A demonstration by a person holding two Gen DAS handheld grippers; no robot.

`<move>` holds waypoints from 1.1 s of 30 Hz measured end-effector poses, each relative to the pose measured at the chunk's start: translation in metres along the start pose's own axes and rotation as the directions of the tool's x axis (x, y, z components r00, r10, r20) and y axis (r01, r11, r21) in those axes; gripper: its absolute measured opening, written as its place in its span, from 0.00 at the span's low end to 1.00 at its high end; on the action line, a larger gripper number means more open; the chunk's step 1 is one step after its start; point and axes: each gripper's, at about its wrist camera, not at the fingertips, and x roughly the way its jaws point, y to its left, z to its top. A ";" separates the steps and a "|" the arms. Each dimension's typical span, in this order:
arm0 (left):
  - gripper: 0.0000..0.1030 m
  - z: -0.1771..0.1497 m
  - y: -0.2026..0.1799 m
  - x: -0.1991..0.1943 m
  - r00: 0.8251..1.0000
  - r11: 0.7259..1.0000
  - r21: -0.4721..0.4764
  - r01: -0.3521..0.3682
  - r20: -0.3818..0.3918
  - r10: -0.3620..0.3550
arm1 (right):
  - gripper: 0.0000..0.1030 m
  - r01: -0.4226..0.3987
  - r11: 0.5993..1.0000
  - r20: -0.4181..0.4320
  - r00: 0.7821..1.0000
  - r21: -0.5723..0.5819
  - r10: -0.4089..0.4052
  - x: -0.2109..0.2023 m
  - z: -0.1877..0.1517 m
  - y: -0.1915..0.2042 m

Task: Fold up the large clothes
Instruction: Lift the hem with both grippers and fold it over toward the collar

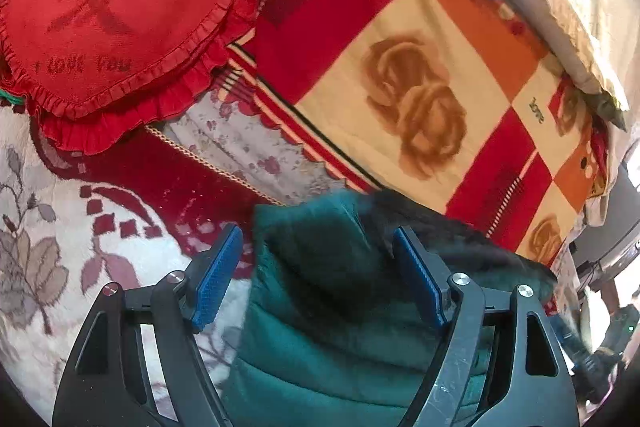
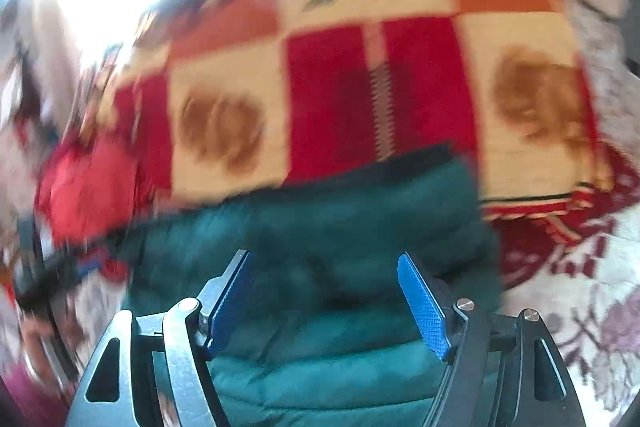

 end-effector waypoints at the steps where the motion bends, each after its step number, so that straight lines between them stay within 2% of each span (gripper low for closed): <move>1: 0.76 -0.005 -0.004 0.000 1.000 1.000 0.008 0.002 0.003 -0.002 | 0.70 0.004 0.999 -0.023 1.000 -0.051 -0.005 0.009 -0.003 0.013; 4: 0.76 -0.019 -0.022 0.013 1.000 0.998 0.067 -0.004 -0.028 0.006 | 0.70 0.056 0.979 -0.069 0.995 -0.196 -0.071 0.040 -0.008 0.047; 6: 0.76 -0.027 -0.032 0.030 0.996 0.991 0.130 -0.045 -0.066 0.054 | 0.70 0.079 0.970 -0.085 0.991 -0.230 -0.101 0.065 -0.003 0.061; 9: 0.76 -0.036 -0.038 0.060 0.983 0.976 0.180 -0.122 -0.117 0.144 | 0.70 0.127 0.963 -0.102 0.983 -0.236 -0.154 0.097 0.009 0.068; 11: 0.76 -0.040 -0.035 0.077 0.974 0.971 0.185 -0.151 -0.140 0.178 | 0.70 0.155 0.963 -0.123 0.975 -0.219 -0.185 0.112 0.012 0.066; 14: 0.76 -0.043 -0.028 0.091 0.968 0.968 0.174 -0.179 -0.145 0.205 | 0.71 0.154 0.975 -0.174 0.968 -0.161 -0.182 0.135 0.010 0.050; 18: 0.78 -0.044 -0.019 0.104 0.964 0.971 0.160 -0.179 -0.169 0.205 | 0.76 0.140 0.983 -0.207 0.965 -0.123 -0.163 0.156 0.004 0.039; 21: 0.79 -0.045 -0.020 0.113 0.958 0.965 0.181 -0.192 -0.178 0.224 | 0.77 0.138 0.984 -0.211 0.965 -0.110 -0.159 0.165 0.001 0.036; 28: 0.82 -0.050 -0.024 0.123 0.957 0.951 0.219 -0.218 -0.145 0.253 | 0.78 0.147 0.984 -0.197 0.967 -0.096 -0.164 0.170 -0.005 0.033; 31: 0.82 -0.050 -0.026 0.117 0.955 0.945 0.233 -0.228 -0.134 0.263 | 0.78 0.148 0.984 -0.205 0.965 -0.097 -0.165 0.157 -0.002 0.034; 33: 0.82 -0.048 -0.031 0.108 0.952 0.935 0.258 -0.242 -0.123 0.281 | 0.78 0.125 0.989 -0.180 0.974 -0.076 -0.137 0.141 0.002 0.036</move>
